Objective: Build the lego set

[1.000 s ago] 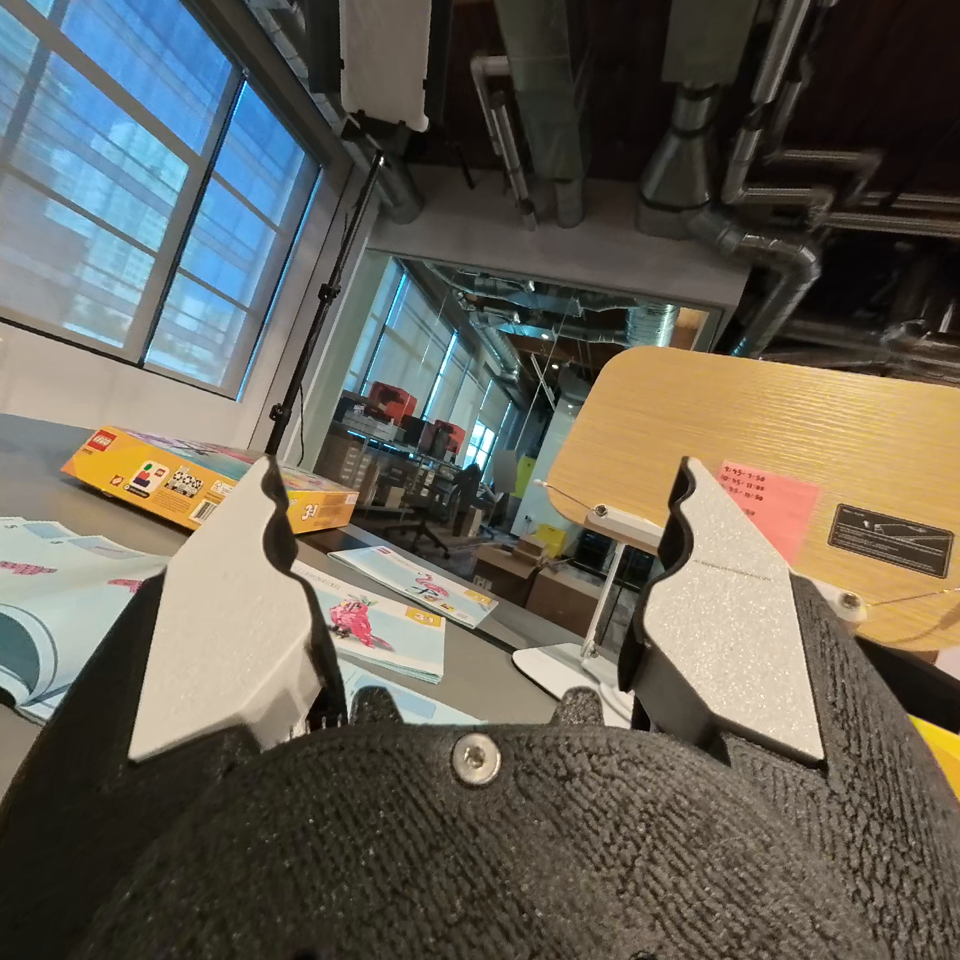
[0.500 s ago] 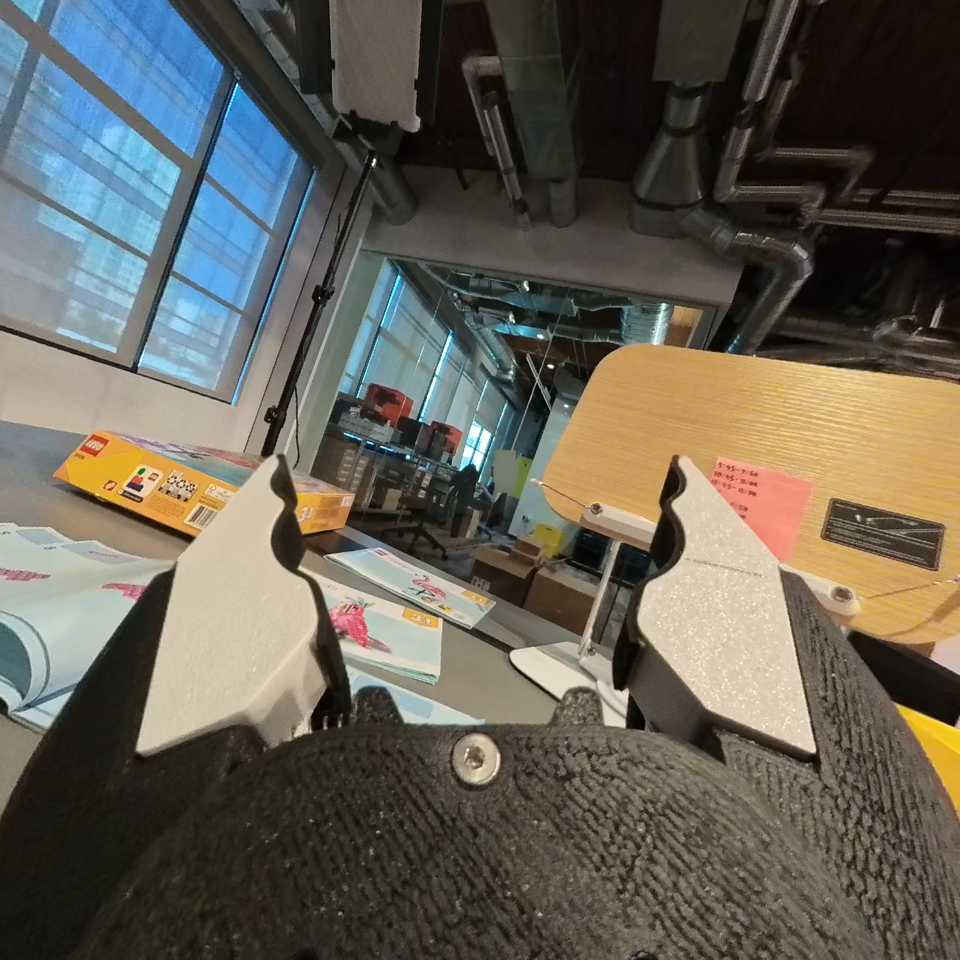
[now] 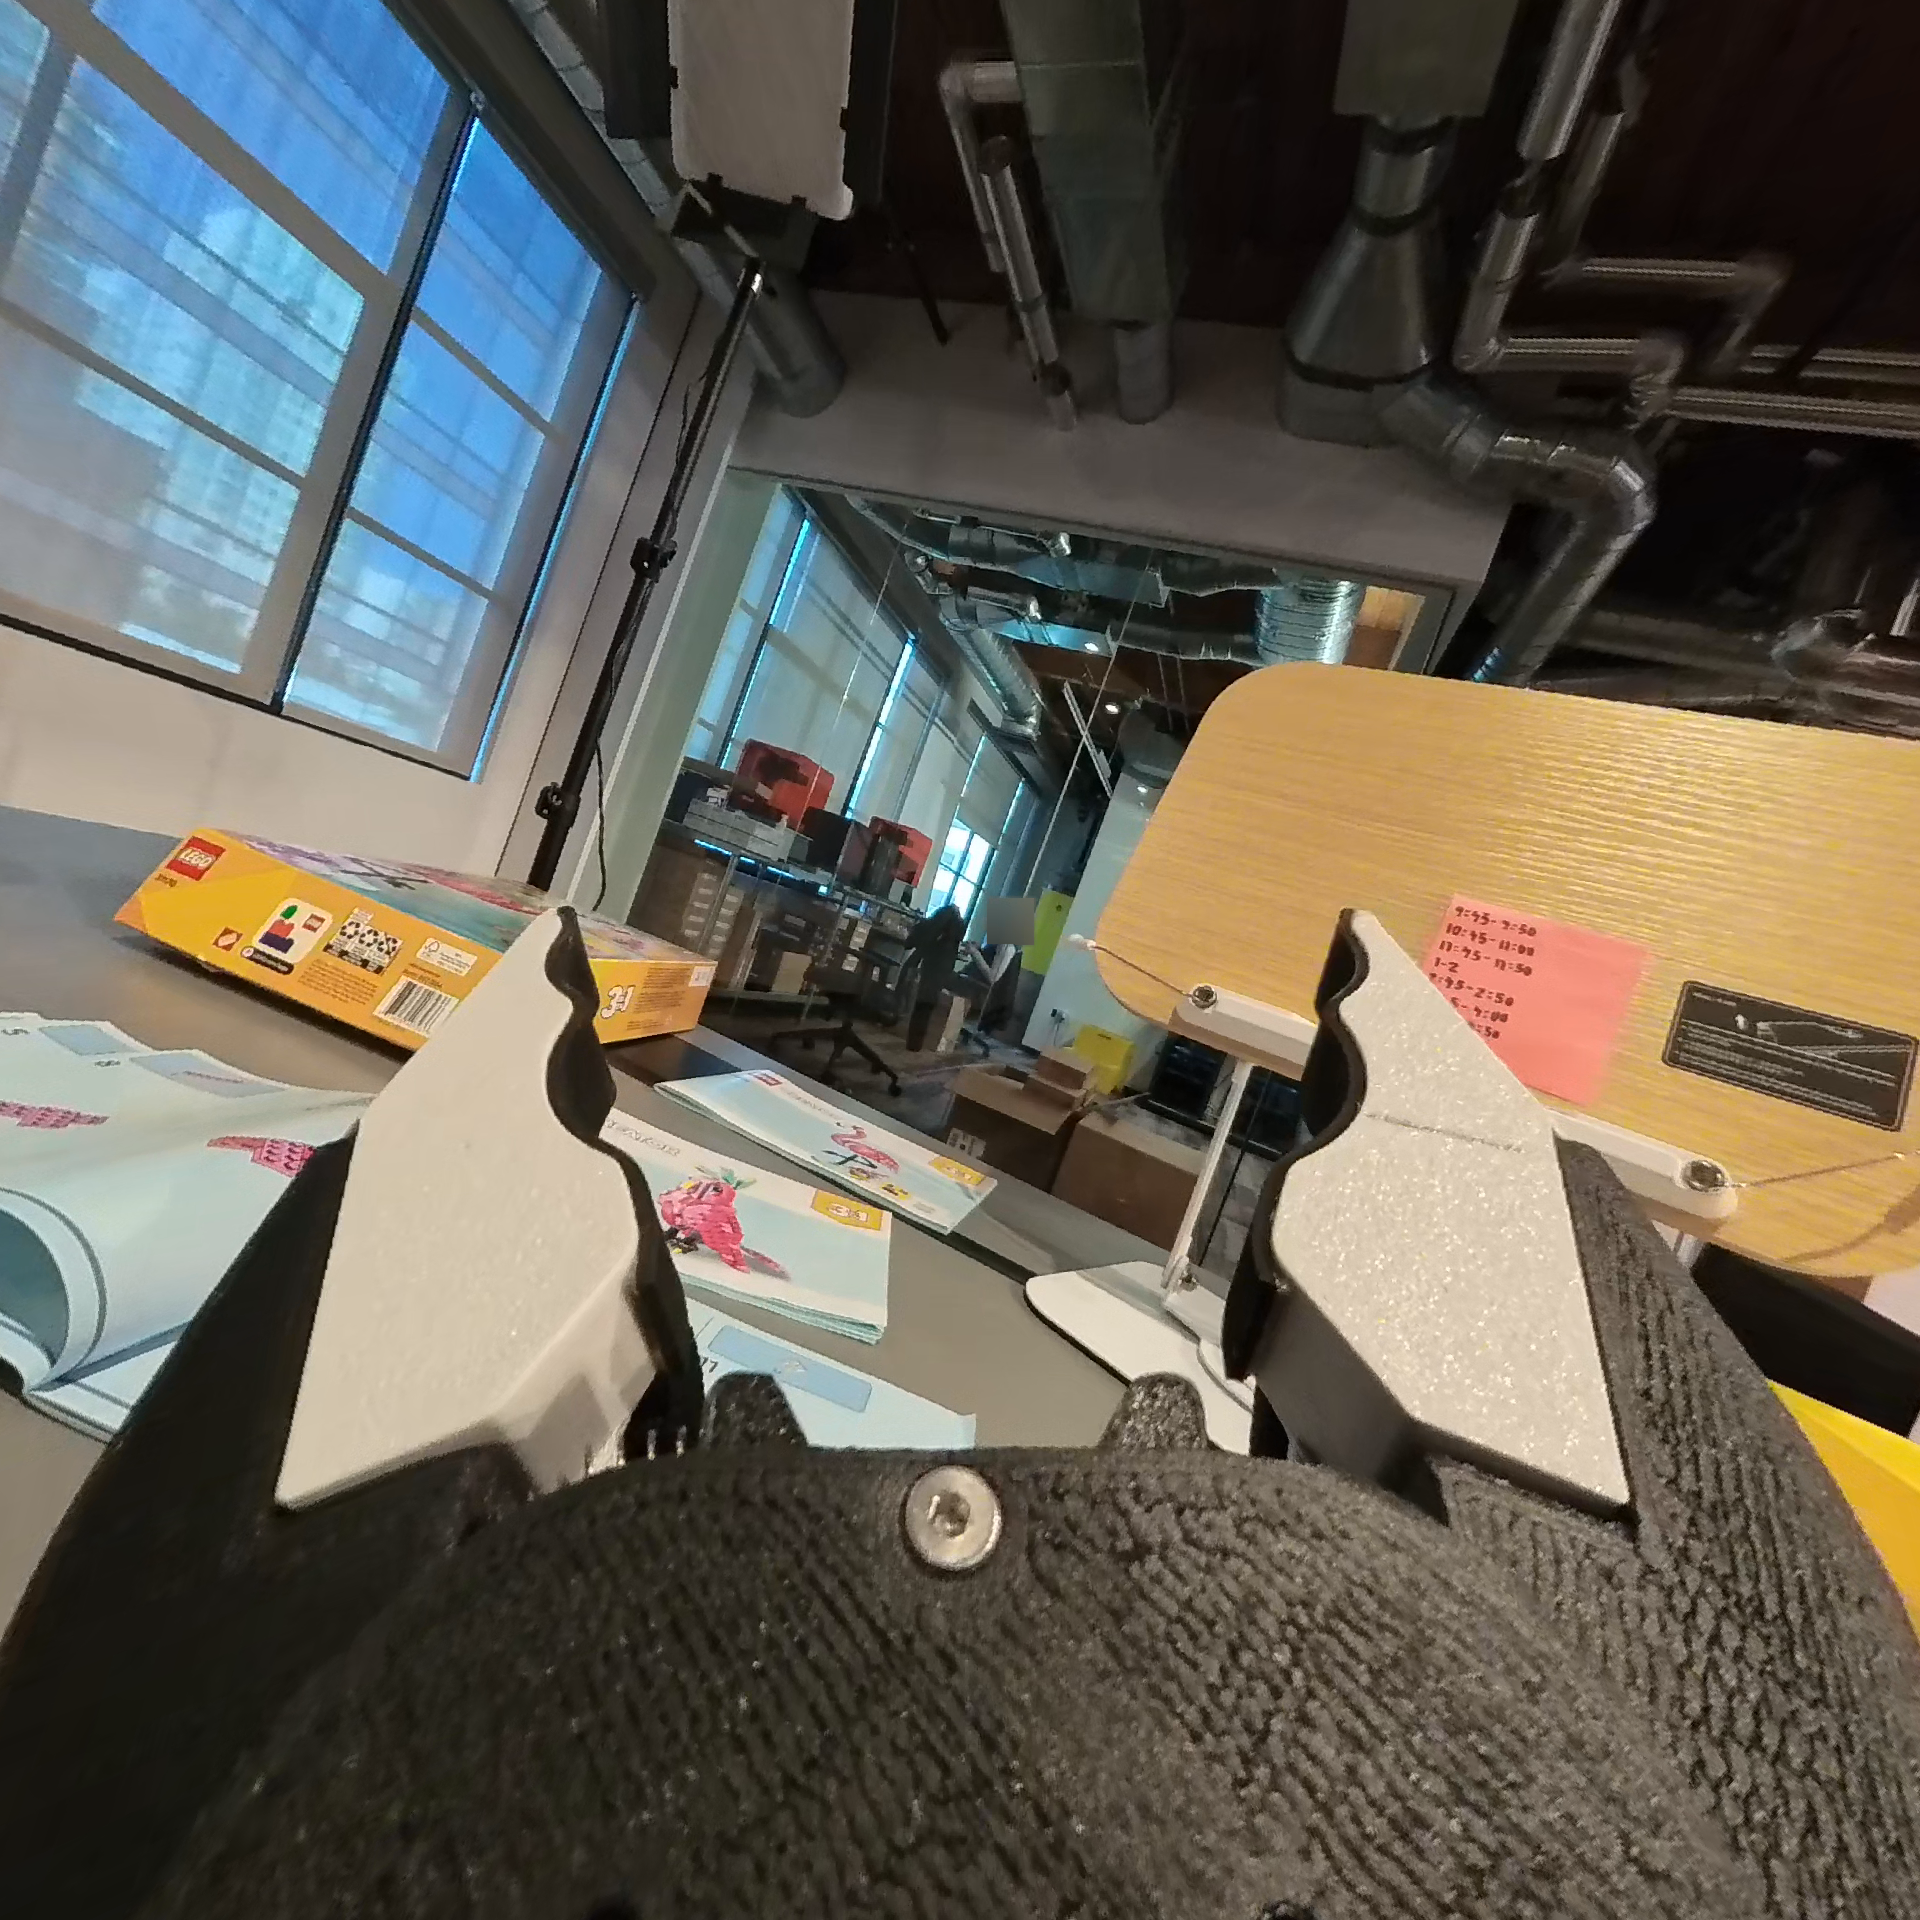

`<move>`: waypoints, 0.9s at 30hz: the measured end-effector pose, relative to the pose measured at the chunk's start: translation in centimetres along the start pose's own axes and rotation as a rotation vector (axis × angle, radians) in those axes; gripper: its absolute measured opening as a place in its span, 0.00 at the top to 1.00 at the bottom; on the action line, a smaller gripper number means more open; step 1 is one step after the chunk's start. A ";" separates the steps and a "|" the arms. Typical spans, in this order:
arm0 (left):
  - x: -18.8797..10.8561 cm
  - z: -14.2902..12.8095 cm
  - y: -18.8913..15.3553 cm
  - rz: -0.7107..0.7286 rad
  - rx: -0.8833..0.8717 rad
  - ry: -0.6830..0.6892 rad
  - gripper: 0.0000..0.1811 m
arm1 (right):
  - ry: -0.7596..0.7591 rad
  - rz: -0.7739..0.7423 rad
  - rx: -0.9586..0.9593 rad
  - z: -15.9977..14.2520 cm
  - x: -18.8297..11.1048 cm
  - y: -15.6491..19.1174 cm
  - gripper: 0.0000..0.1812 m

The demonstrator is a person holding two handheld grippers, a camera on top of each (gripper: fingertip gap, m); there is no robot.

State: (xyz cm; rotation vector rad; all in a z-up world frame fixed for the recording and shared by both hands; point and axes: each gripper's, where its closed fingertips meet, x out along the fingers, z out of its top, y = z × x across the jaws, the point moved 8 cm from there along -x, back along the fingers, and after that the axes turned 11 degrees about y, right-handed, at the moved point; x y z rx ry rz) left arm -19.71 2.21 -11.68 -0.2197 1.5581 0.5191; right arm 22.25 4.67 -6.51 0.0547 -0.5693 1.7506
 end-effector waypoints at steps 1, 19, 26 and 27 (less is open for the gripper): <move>0.0 -0.2 0.3 0.012 -0.012 0.006 0.13 | 0.002 0.001 0.000 0.0 0.0 0.0 0.25; -2.1 -0.7 -1.3 -0.092 0.079 -0.133 0.35 | 0.020 0.021 0.005 -0.3 0.2 0.1 0.27; -1.0 1.0 -3.3 -0.196 0.119 -0.140 0.32 | 0.034 0.000 0.009 -0.6 0.2 -0.2 0.27; -0.8 1.3 -3.1 -0.181 0.090 -0.133 0.28 | 0.035 0.001 0.010 -0.6 0.2 -0.2 0.27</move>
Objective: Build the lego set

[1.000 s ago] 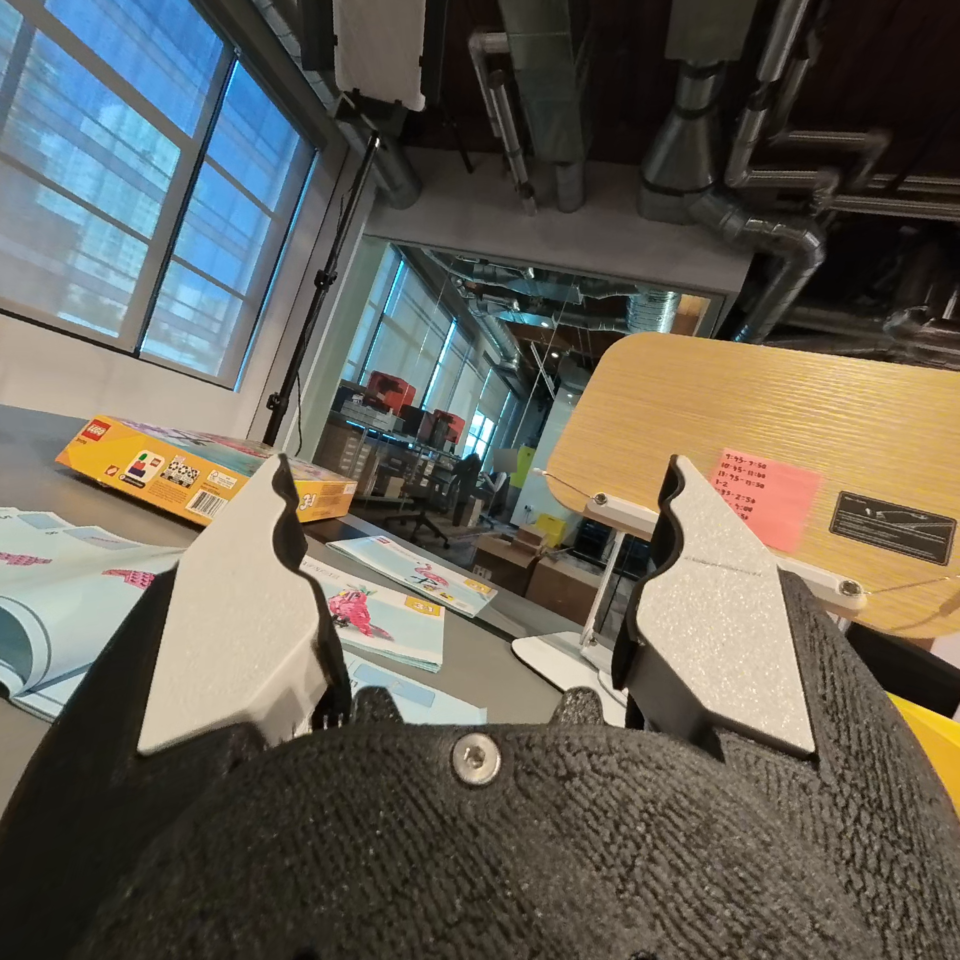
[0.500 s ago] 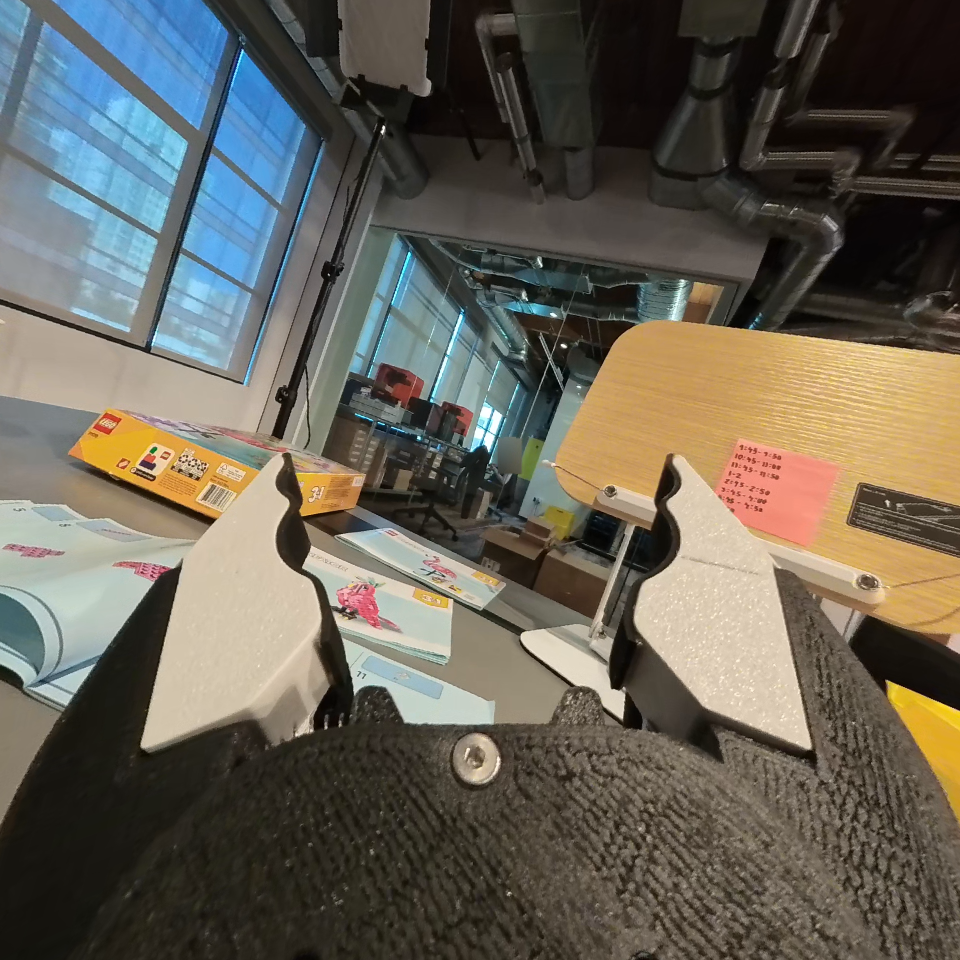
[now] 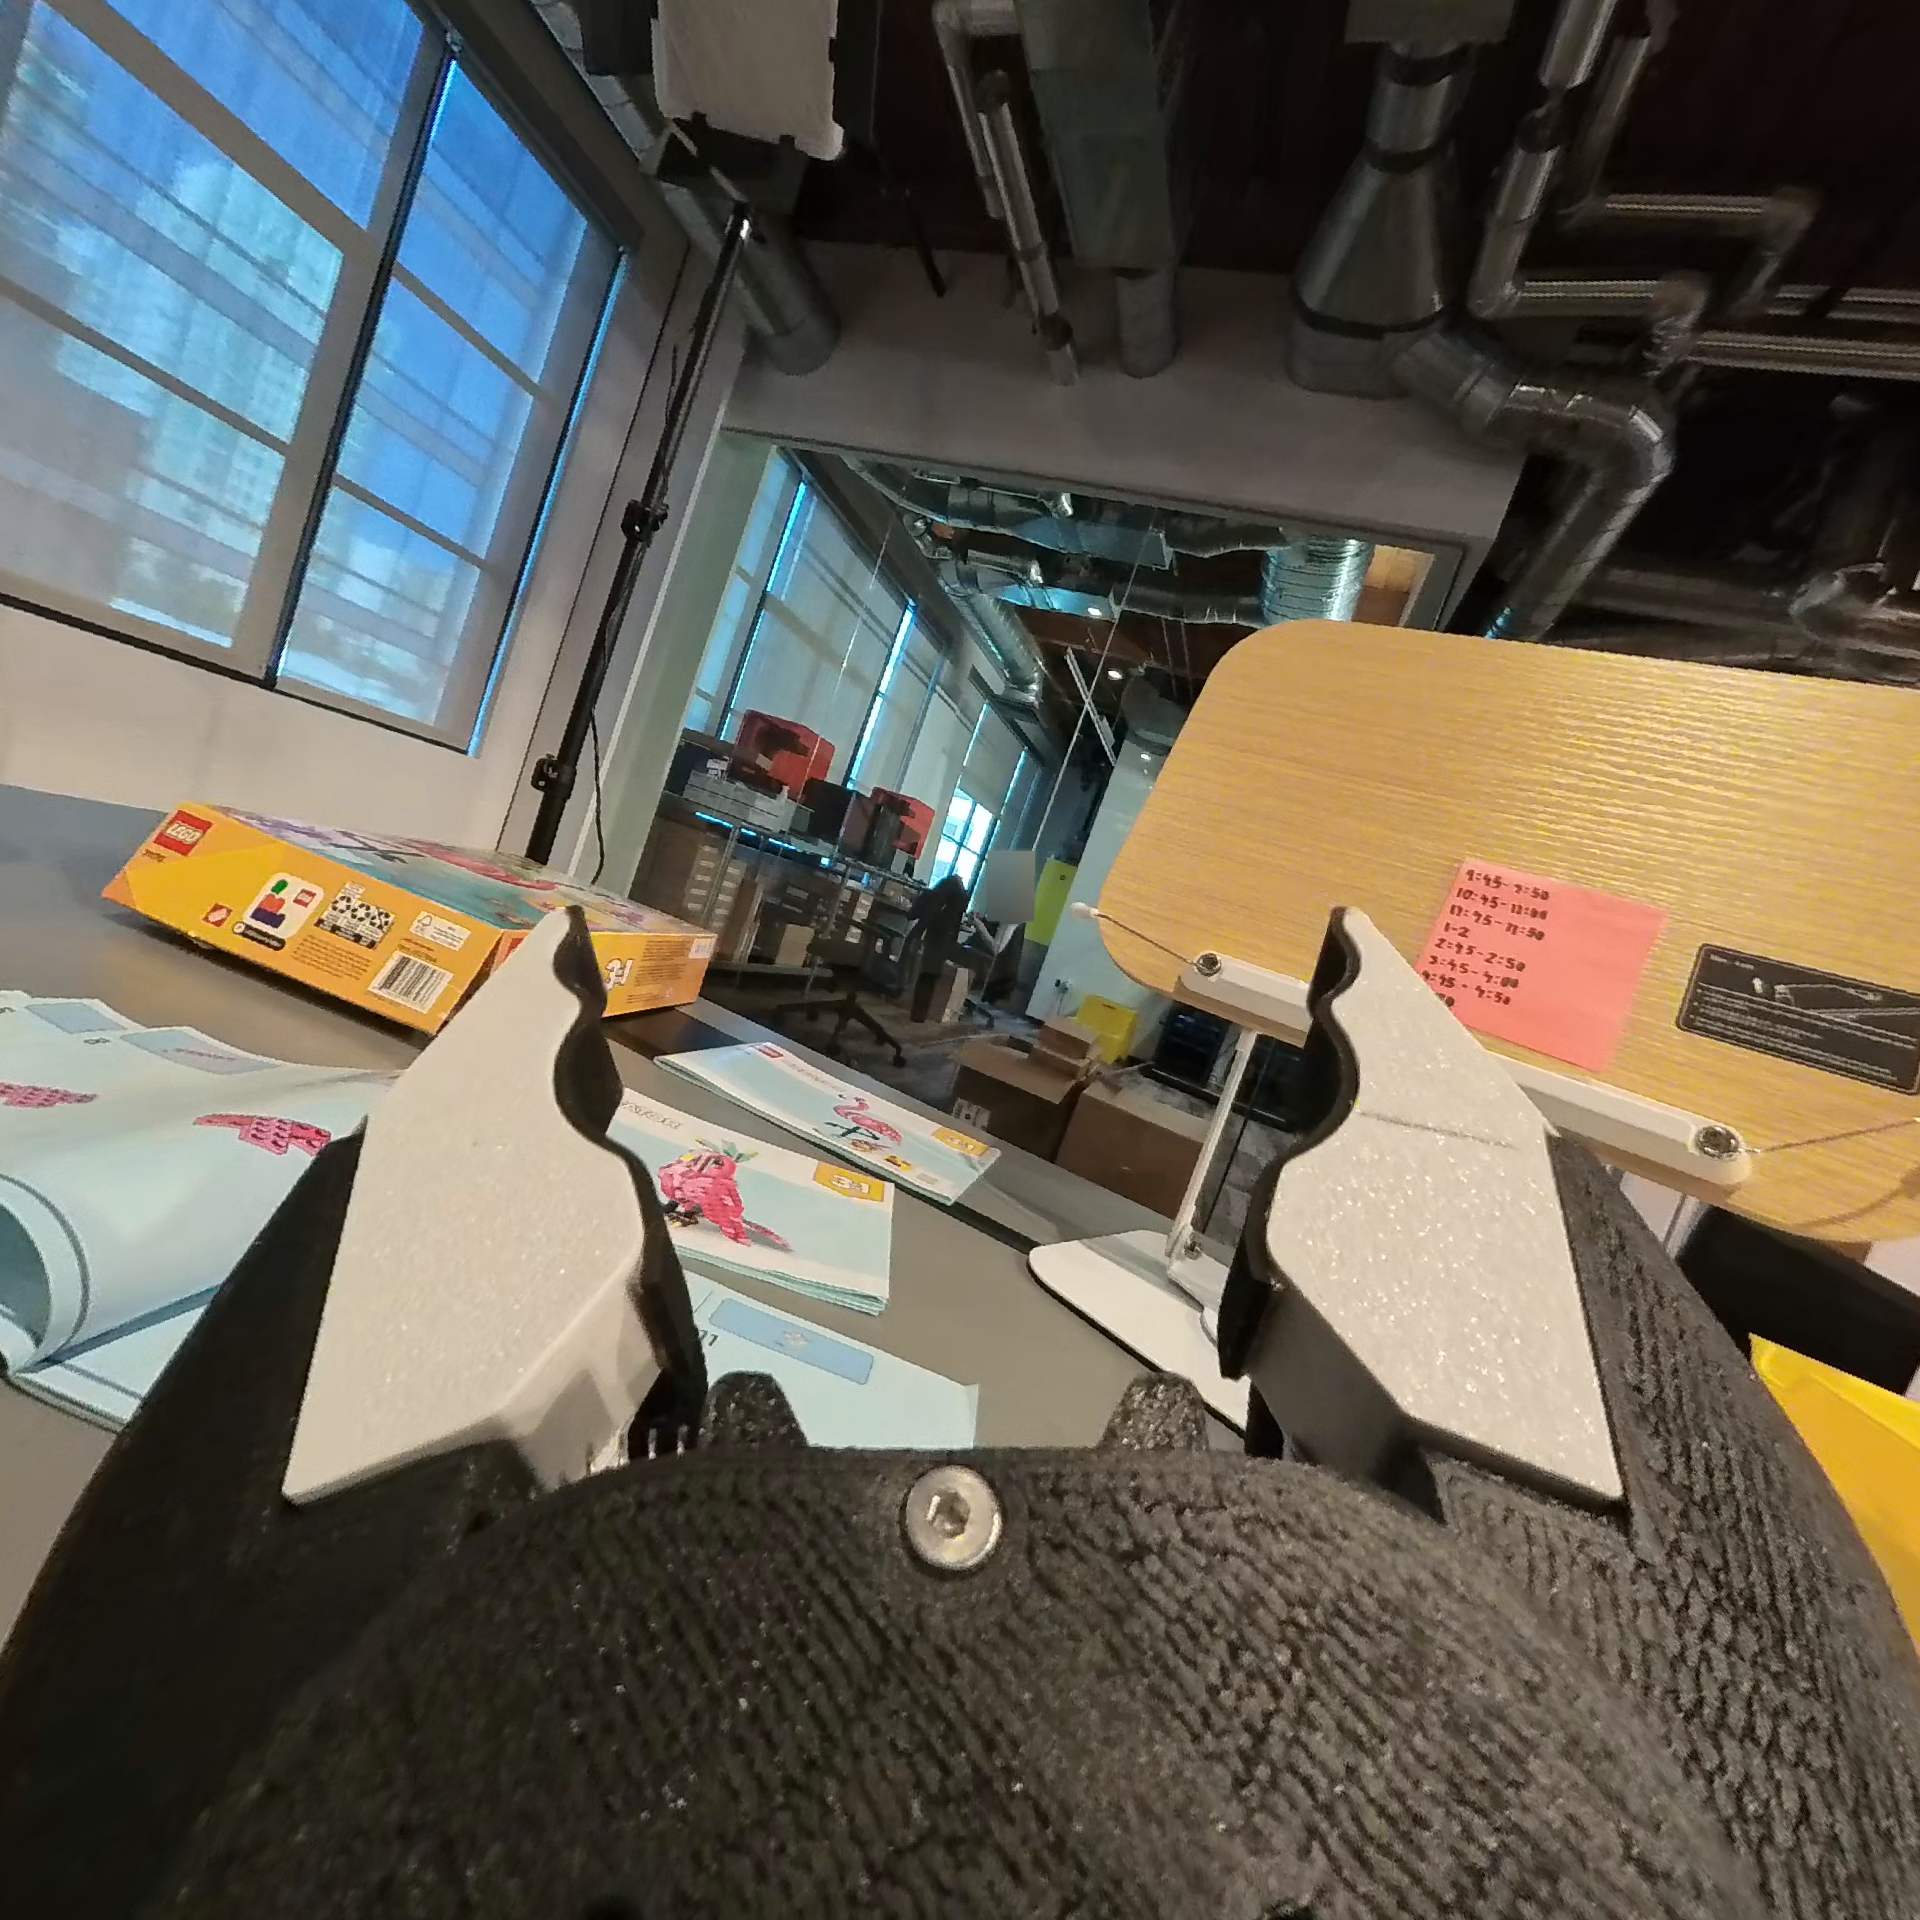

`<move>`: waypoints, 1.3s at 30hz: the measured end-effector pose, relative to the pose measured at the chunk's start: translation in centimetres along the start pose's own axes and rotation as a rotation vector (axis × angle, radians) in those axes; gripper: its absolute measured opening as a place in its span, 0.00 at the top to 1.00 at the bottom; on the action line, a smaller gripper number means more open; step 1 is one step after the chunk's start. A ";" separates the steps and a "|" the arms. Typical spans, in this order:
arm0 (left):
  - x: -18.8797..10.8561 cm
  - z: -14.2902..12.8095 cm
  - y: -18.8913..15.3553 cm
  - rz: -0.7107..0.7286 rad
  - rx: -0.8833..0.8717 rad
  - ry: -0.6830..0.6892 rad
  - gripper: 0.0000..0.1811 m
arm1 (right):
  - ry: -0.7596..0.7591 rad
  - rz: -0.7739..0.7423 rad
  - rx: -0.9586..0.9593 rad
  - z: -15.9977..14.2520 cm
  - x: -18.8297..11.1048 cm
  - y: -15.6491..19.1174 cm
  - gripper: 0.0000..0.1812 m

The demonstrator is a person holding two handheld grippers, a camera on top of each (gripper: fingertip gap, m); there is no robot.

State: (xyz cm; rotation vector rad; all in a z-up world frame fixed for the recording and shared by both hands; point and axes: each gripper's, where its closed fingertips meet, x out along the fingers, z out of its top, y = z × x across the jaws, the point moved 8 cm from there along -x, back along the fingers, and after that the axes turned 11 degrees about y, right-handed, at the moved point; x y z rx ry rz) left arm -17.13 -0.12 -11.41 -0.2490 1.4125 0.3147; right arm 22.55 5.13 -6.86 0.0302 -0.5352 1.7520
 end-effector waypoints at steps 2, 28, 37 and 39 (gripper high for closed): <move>0.5 0.2 0.2 0.022 -0.047 0.031 0.24 | 0.001 0.001 -0.002 0.0 0.0 0.0 0.27; -1.0 -2.8 3.3 0.126 -0.258 0.159 0.29 | 0.007 0.009 0.008 -0.1 0.0 0.1 0.28; -1.5 -4.3 -1.2 -0.012 0.057 0.350 0.19 | 0.008 0.012 0.006 -0.1 0.0 0.2 0.28; -0.5 -4.9 -1.5 0.015 0.091 0.424 0.17 | 0.007 0.010 0.006 -0.1 0.0 0.1 0.28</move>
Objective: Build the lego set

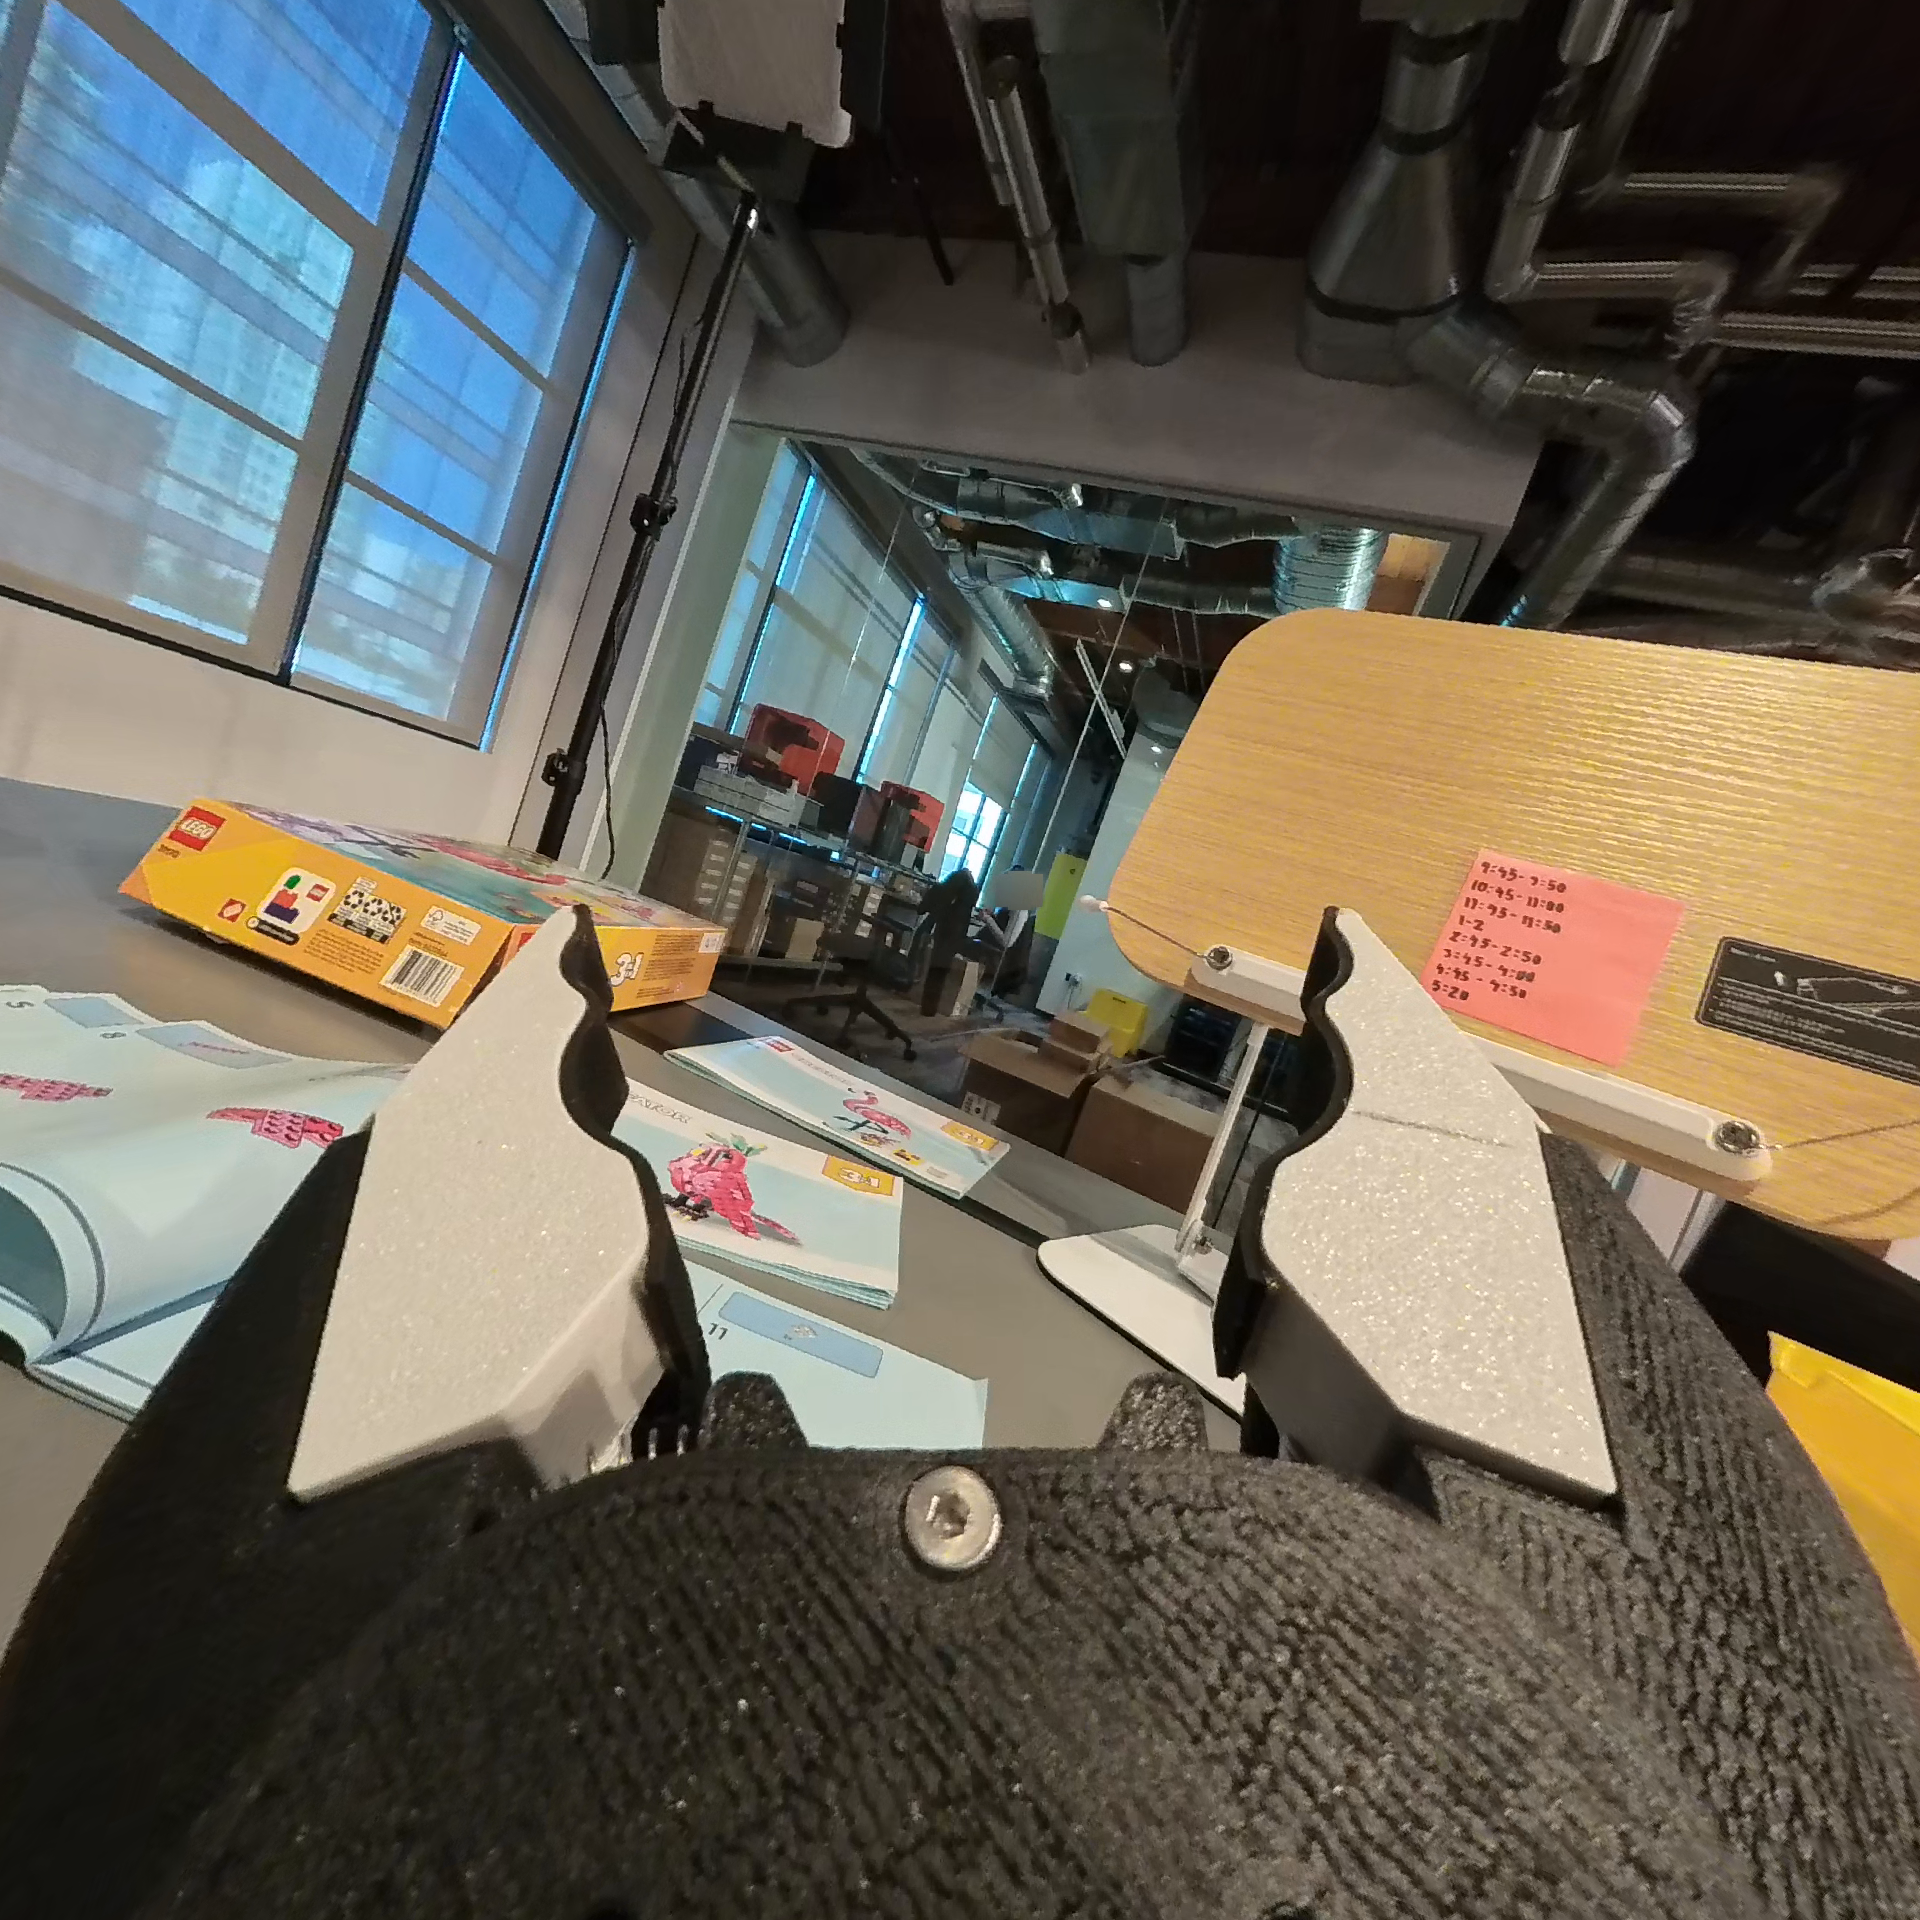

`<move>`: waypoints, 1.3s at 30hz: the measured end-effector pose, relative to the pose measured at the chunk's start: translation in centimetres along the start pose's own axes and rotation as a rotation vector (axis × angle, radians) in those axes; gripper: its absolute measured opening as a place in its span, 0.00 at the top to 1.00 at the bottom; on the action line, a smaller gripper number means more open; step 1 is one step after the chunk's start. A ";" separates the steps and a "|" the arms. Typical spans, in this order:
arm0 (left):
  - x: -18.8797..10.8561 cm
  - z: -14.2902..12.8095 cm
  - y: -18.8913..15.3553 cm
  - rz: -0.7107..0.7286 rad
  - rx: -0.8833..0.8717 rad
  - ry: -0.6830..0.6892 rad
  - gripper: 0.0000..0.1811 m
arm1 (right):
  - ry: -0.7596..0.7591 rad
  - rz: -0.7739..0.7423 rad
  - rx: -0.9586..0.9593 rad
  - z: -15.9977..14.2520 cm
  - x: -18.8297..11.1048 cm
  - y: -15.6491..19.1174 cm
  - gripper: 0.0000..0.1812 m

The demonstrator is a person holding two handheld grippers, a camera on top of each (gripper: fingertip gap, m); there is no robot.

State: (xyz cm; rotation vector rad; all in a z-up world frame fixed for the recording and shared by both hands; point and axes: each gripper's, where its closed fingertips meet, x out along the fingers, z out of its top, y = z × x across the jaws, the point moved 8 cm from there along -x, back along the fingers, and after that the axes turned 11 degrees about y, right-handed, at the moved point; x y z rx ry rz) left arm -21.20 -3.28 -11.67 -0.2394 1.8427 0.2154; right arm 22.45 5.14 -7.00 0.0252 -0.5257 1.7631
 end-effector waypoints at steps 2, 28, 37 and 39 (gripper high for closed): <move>0.7 0.1 -0.1 0.060 0.013 0.069 0.13 | 0.001 0.001 0.002 0.0 0.0 0.0 0.28; -1.8 -0.6 7.1 0.370 -0.402 -0.180 0.30 | -0.005 -0.002 0.025 0.0 0.0 -0.2 0.28; -4.0 -2.0 8.8 0.274 -0.560 -0.407 0.25 | -0.011 -0.004 0.020 0.1 0.1 0.0 0.28; -4.2 -2.3 9.3 0.226 -0.595 -0.445 0.28 | -0.012 0.006 0.017 0.1 0.2 0.3 0.28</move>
